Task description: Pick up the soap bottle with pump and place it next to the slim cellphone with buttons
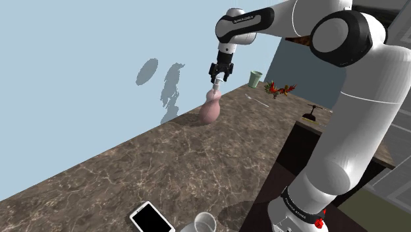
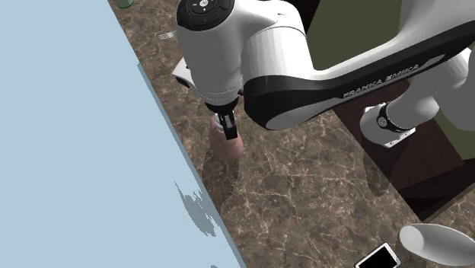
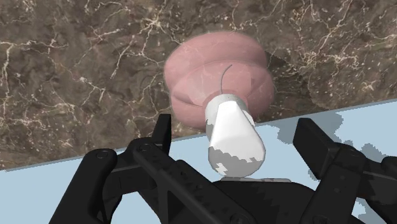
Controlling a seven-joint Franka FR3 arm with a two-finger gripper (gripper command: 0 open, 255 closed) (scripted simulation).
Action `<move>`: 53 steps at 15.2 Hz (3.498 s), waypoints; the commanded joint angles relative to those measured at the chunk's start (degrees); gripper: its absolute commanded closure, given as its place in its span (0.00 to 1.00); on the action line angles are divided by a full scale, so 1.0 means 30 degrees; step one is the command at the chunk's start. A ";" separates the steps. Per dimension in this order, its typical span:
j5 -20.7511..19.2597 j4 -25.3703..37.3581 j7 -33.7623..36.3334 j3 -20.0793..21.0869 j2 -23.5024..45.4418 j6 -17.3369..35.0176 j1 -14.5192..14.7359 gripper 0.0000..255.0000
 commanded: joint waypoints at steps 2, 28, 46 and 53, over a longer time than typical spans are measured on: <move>0.0000 -0.0045 0.0010 0.0004 0.0000 0.0052 0.0007 0.00; -0.0061 0.2889 0.0044 -0.0027 -0.0304 -0.3182 -0.0017 1.00; -0.0526 -0.3662 0.6695 0.3049 -0.5880 -0.2188 0.3529 1.00; -0.0227 -0.4762 0.9770 0.4792 -0.6879 -0.2074 0.4953 1.00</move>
